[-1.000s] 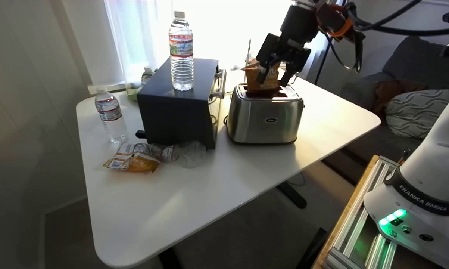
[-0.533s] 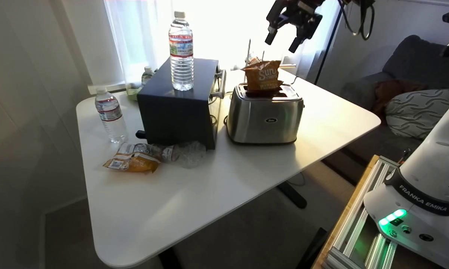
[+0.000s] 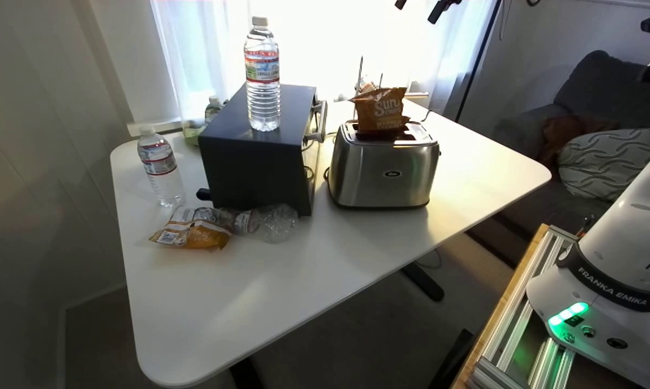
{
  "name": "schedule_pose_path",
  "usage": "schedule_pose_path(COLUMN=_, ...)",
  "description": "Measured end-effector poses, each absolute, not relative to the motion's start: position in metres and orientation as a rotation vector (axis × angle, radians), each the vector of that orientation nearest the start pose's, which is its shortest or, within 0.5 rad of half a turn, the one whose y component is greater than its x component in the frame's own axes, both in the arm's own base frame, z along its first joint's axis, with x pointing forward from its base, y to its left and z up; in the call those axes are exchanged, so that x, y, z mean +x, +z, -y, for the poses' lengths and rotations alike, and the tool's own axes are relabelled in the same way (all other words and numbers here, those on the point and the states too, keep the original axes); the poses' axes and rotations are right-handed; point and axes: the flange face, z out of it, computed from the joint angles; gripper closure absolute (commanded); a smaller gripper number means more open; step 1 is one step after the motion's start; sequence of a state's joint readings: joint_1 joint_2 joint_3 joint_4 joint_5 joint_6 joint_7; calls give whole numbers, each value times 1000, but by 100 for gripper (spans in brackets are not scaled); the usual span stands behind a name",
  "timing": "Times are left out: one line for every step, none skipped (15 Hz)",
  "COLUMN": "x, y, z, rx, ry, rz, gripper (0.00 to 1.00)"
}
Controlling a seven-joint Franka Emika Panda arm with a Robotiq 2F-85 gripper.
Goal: Move the paper towel forward slightly
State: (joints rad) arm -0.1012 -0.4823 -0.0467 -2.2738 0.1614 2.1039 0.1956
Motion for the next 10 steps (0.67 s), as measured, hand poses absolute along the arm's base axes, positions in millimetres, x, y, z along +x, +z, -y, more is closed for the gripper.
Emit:
schedule_pose_path(x=442, y=576, z=68, rx=-2869, ry=-454, rz=-579, gripper=0)
schedule_pose_path(x=453, y=578, z=77, rx=-2872, ry=-450, rz=-575, gripper=0)
schedule_pose_path(x=465, y=578, z=86, rx=-2877, ry=-438, rz=-570, gripper=0)
schedule_pose_path(x=478, y=577, z=95, rx=-2879, ry=-417, rz=-556, gripper=0)
schedule_pose_path(x=490, y=575, z=105, rx=-2874, ry=-390, rz=-537, gripper=0)
schedule_pose_path(x=503, y=573, z=114, rx=-2864, ry=-366, rz=-519, gripper=0)
schedule_pose_path(x=516, y=571, z=124, rx=-2853, ry=-347, rz=-507, gripper=0)
schedule_pose_path(x=529, y=568, z=134, rx=-2843, ry=-333, rz=-500, gripper=0)
schedule_pose_path(x=541, y=565, z=143, rx=-2834, ry=-325, rz=-495, gripper=0)
schedule_pose_path(x=553, y=562, z=151, rx=-2824, ry=-321, rz=-497, gripper=0)
